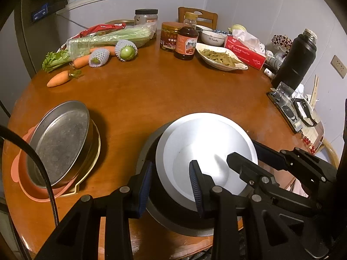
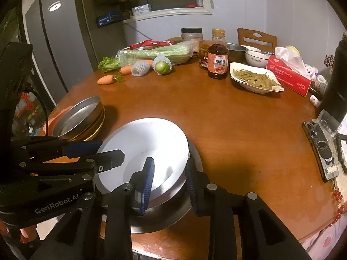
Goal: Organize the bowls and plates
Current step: 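Lower the noodle cup onto the white plate in the steel bowl with the left tool, then open the left tool to release the noodle cup, then grasp the rim of the steel bowl holding the plate and cup with the left tool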
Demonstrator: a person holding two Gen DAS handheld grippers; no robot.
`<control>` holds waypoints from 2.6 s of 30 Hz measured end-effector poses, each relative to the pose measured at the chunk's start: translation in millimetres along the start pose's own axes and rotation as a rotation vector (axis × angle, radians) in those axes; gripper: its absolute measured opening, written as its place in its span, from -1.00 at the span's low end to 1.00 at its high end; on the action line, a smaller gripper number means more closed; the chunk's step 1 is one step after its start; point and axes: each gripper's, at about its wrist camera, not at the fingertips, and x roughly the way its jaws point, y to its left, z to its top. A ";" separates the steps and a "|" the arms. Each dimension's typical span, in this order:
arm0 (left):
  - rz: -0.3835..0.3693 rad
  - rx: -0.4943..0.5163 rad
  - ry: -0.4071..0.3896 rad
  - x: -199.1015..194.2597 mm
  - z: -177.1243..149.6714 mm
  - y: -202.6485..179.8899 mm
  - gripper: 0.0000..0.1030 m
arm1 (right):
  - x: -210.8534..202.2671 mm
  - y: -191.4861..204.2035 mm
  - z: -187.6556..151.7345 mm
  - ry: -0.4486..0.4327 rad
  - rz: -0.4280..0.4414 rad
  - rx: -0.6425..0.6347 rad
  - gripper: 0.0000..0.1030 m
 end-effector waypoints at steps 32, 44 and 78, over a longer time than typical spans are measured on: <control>0.007 -0.031 -0.076 -37.3 1.8 11.8 -0.11 | -26.5 3.8 11.7 -0.058 -0.011 -0.011 -0.29; 0.002 -0.066 -0.066 -37.0 -0.2 24.6 0.26 | -32.2 -3.8 15.1 -0.070 -0.034 0.008 -0.06; -0.037 -0.130 0.073 37.4 3.4 33.8 0.42 | 29.2 -24.4 0.2 0.115 0.025 0.131 0.06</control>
